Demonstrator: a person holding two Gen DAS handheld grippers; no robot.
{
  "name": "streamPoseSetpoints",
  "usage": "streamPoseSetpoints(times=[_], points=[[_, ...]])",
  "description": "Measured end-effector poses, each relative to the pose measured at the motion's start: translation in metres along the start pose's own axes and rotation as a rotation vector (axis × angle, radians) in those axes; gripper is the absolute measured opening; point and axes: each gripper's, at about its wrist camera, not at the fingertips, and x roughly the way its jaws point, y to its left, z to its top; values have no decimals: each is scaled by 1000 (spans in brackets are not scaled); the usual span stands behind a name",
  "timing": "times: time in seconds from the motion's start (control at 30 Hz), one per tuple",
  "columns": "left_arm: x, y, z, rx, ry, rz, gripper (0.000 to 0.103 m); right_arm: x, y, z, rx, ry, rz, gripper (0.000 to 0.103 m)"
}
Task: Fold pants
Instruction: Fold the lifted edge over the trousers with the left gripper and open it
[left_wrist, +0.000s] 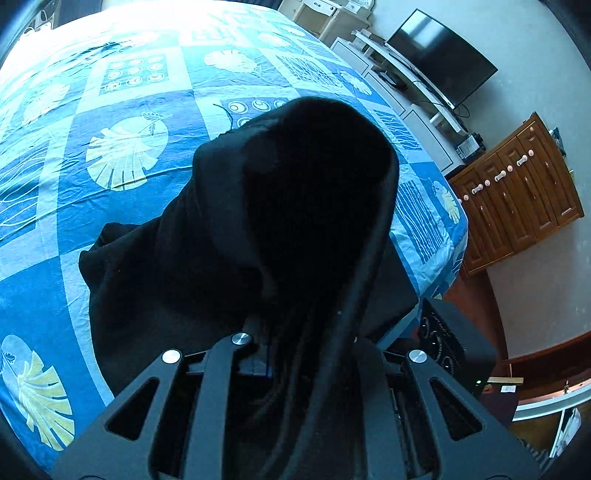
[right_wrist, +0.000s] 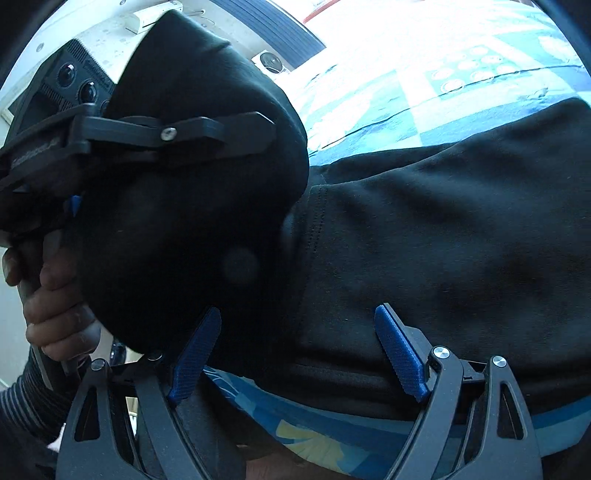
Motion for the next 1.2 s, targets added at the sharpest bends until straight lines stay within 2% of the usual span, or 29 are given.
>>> streamPoseSetpoints(times=[0.1,0.23,0.33,0.53,0.73,0.8,0.83,0.87,0.93,1.0,1.07,1.17,1.2], points=[[13,-10,5,32,15,32,13,-24,-10,-8,14,-24,-36,84],[33,-27,10,63,30,84,13,-63,-33,-20,125,-96,-51,84],[53,-40,10,98,39,171,13,-88,-46,-24,200,-159,-42,84],[90,-51,2,124,54,302,14,-124,-51,-26,252,-265,-53,84],[104,-71,-7,199,5,425,17,-144,-57,-21,258,-323,-53,84],[106,-78,-9,224,-14,441,24,-154,-62,-22,266,-344,-57,84],[106,-82,-11,233,-30,445,33,-158,-64,-21,269,-355,-58,84],[104,-85,-13,238,-48,436,47,-162,-66,-21,271,-362,-57,84],[98,-91,-18,241,-93,419,62,-168,-66,-22,272,-379,-60,84],[90,-97,-25,245,-136,420,67,-174,-67,-20,272,-393,-54,84],[77,-100,-33,241,-163,400,81,-179,-67,-16,278,-402,-44,84],[50,-99,-48,215,-218,365,91,-177,-65,-12,278,-391,-27,84],[41,-97,-53,204,-236,363,92,-176,-63,-11,269,-381,-28,84]])
